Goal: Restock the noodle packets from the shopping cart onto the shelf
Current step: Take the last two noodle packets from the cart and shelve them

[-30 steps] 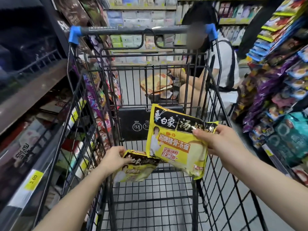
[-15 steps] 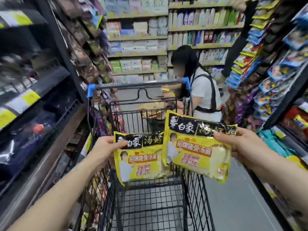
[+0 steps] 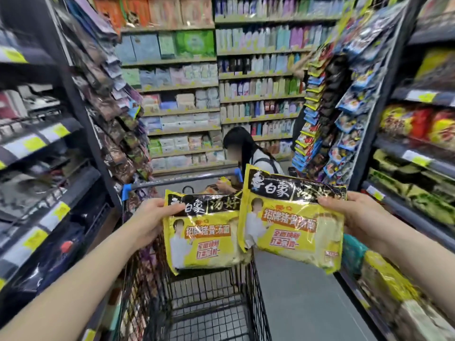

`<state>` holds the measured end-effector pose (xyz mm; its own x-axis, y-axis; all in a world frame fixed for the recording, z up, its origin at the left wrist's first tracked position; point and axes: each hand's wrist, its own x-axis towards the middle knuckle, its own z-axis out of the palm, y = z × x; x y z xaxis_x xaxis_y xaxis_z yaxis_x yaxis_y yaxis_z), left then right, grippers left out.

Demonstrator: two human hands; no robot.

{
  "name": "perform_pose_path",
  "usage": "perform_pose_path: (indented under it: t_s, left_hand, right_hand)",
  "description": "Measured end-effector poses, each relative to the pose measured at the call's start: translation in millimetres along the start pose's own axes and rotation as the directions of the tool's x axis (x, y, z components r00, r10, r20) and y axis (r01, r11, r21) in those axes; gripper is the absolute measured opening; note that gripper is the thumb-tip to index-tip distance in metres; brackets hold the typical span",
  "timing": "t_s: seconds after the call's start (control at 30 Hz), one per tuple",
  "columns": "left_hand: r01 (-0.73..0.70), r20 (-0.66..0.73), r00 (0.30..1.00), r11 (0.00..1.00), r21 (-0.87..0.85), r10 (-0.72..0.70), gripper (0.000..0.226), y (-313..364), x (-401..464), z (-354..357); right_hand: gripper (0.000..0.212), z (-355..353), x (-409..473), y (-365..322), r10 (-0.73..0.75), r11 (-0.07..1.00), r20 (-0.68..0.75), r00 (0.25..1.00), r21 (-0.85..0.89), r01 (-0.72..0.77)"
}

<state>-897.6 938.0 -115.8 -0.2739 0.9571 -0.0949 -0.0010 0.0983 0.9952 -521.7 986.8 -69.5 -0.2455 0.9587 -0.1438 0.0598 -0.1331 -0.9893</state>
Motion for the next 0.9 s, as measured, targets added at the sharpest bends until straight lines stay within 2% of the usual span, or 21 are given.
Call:
perform_pose_path:
  t_s: [0.03, 0.13, 0.2, 0.23, 0.27, 0.33, 0.4, 0.47, 0.57, 0.63, 0.7, 0.77, 0.9]
  left_hand:
    - [-0.012, 0.024, 1.000, 1.000, 0.000, 0.012, 0.016, 7, -2, 6]
    - [-0.044, 0.107, 0.993, 0.999, 0.006, 0.043, 0.011, 29, -11, 26]
    - [-0.074, 0.169, 0.983, 0.997, -0.019, 0.076, 0.013, 41, -18, 43]
    - [-0.085, 0.208, 0.974, 0.996, -0.034, 0.090, 0.019, 46, -22, 52]
    - [-0.096, 0.250, 0.962, 0.994, -0.051, 0.106, 0.027, 52, -26, 61]
    - [-0.116, 0.324, 0.938, 0.992, -0.045, 0.124, 0.042, 61, -35, 82]
    - [-0.126, 0.395, 0.908, 0.990, -0.062, 0.140, 0.029, 68, -45, 107]
    - [-0.117, 0.464, 0.875, 0.990, -0.076, 0.139, 0.011, 73, -57, 137]
    - [-0.077, 0.599, 0.795, 0.995, -0.066, 0.101, 0.014, 73, -77, 191]
    - [-0.061, 0.695, 0.717, 0.998, -0.022, 0.059, 0.018, 74, -100, 236]
    - [-0.065, 0.734, 0.677, 0.998, -0.009, 0.051, 0.018, 74, -118, 269]
    - [-0.079, 0.803, 0.594, 0.997, -0.007, 0.052, 0.014, 75, -148, 316]
    - [-0.108, 0.898, 0.438, 0.994, 0.002, 0.045, 0.018, 77, -225, 407]
  right_hand:
    - [0.065, -7, -11, -4, -0.003, 1.000, -0.008, 1.000, 0.008, 0.004]
    - [0.036, -27, -46, -14, -0.037, 0.999, -0.076, 0.996, 0.032, 0.039]
    - [0.030, -38, -76, -20, -0.041, 0.998, -0.158, 0.987, 0.045, 0.049]
    - [0.033, -43, -92, -22, -0.035, 0.998, -0.204, 0.978, 0.045, 0.046]
    - [0.044, -51, -105, -21, -0.034, 0.998, -0.248, 0.968, 0.036, 0.045]
    - [0.078, -64, -135, -21, -0.032, 0.998, -0.322, 0.946, 0.045, 0.049]
    - [0.099, -78, -169, -19, -0.031, 0.996, -0.385, 0.922, 0.062, 0.059]
    - [0.103, -90, -207, -13, -0.029, 0.997, -0.431, 0.902, 0.054, 0.058]
    - [0.098, -115, -271, 0, 0.004, 0.997, -0.555, 0.832, 0.066, 0.039]
    - [0.090, -133, -324, 11, 0.020, 0.992, -0.653, 0.757, 0.106, 0.065]
    - [0.088, -144, -362, 17, 0.047, 0.986, -0.691, 0.722, 0.150, 0.078]
    - [0.088, -157, -417, 22, 0.055, 0.980, -0.767, 0.639, 0.163, 0.111]
    - [0.126, -176, -525, 35, 0.077, 0.982, -0.877, 0.473, 0.150, 0.118]
